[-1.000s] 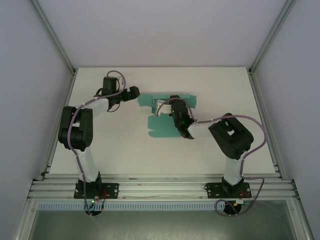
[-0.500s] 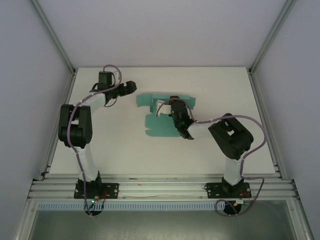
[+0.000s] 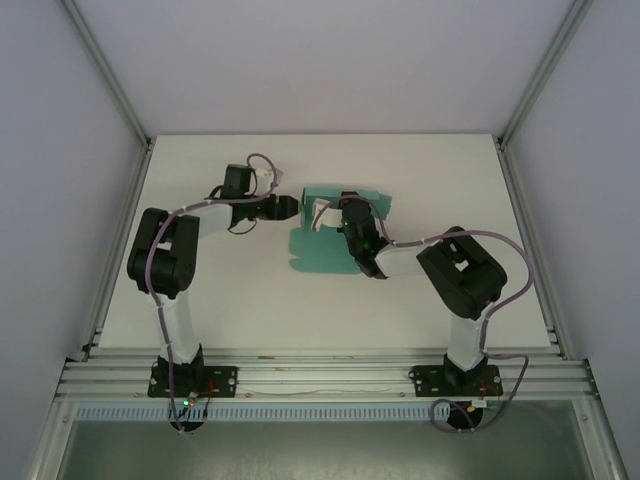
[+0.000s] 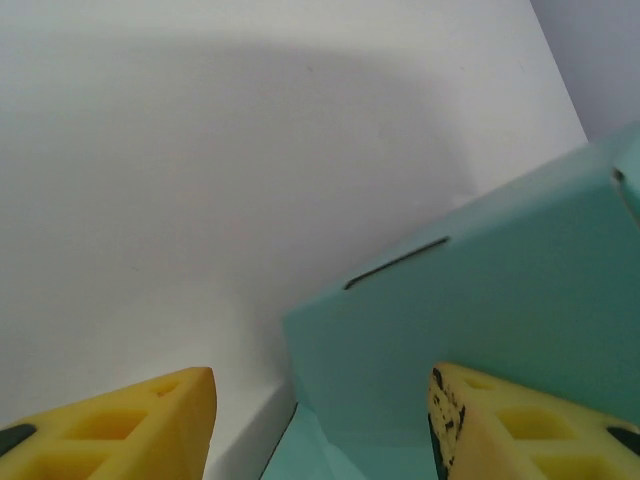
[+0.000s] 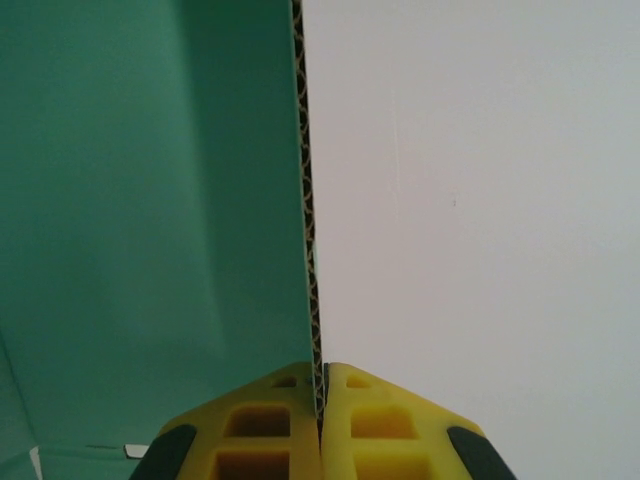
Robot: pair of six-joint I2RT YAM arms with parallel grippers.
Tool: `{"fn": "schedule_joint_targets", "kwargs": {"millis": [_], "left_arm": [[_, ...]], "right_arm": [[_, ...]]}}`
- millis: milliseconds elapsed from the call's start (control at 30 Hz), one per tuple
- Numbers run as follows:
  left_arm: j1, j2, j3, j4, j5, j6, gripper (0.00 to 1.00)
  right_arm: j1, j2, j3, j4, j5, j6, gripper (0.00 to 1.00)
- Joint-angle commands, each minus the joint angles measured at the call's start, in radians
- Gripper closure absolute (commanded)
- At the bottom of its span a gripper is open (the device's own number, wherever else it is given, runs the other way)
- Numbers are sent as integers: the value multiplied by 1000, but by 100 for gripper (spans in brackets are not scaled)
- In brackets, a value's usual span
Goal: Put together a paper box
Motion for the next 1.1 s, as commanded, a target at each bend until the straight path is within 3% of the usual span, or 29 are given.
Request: {"fn": "schedule_joint_targets", "kwargs": {"millis": [0,200,367,667,833,1067], "left_arm": [[-23,-22,-7,47,0,51,44],[-40,-89,-115,104,-80,80,44],[-53,-144,-215,185,-52,130,35],[-65,-82,-138,222,-64,174,32],[-113,-70,-125,187,-198,235,23],[-129,-65,-170,313,-261,182,26]], "right_arm": [[6,-15,25,-12,25,25,100],[6,-9,16,-5,40,4,100],[9,-11,6,2,38,-18,100],[23,-9,7,-23,30,-26,100],[35,-6,0,-32,47,-9,100],[57,-3,-34,-96,57,25,100]]}}
